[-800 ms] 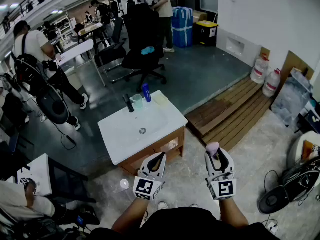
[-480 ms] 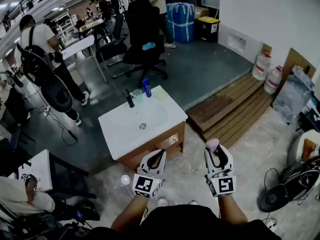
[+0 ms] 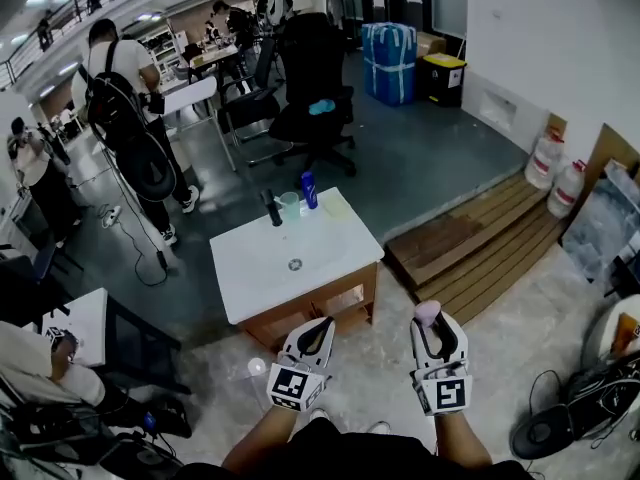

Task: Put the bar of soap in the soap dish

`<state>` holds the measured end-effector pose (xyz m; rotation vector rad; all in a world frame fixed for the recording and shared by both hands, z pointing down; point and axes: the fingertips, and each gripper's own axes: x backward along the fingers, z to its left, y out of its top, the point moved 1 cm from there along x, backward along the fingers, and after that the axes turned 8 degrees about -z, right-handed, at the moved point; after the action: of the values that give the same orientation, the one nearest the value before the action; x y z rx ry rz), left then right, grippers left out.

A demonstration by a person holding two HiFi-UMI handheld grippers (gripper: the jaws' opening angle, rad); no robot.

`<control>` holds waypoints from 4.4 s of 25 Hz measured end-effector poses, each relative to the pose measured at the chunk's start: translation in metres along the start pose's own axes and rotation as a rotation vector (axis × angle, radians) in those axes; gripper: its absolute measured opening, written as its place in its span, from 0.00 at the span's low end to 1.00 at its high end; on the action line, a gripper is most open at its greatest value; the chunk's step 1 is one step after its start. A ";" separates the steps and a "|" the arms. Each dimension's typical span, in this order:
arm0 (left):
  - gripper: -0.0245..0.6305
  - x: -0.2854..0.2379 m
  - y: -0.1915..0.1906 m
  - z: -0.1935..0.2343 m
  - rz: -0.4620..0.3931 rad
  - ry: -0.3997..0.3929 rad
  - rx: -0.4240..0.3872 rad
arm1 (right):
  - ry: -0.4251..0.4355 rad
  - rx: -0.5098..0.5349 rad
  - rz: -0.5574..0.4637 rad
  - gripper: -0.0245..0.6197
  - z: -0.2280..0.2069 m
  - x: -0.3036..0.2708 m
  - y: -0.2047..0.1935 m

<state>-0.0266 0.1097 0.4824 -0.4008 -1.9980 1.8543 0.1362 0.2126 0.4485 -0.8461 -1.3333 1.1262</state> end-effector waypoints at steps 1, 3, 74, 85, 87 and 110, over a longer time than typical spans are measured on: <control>0.07 0.001 -0.001 0.001 0.000 0.020 0.000 | 0.004 -0.007 0.006 0.33 -0.002 0.000 -0.004; 0.07 0.003 -0.002 0.008 -0.001 0.068 0.010 | 0.012 -0.020 0.012 0.33 -0.004 -0.003 -0.010; 0.07 -0.177 -0.105 0.333 0.145 0.452 0.015 | 0.289 -0.135 0.368 0.33 0.000 -0.459 -0.278; 0.07 -0.170 -0.148 0.346 0.235 0.546 0.061 | 0.306 -0.126 0.589 0.33 0.004 -0.500 -0.381; 0.07 -0.171 -0.154 0.346 0.247 0.548 0.069 | 0.317 -0.117 0.649 0.33 0.007 -0.504 -0.399; 0.07 -0.163 -0.181 0.355 0.286 0.588 0.114 | 0.383 -0.001 1.045 0.32 0.024 -0.503 -0.491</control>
<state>-0.0372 -0.2942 0.6299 -1.0999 -1.4856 1.7243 0.2290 -0.4072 0.7685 -1.7493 -0.5199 1.6132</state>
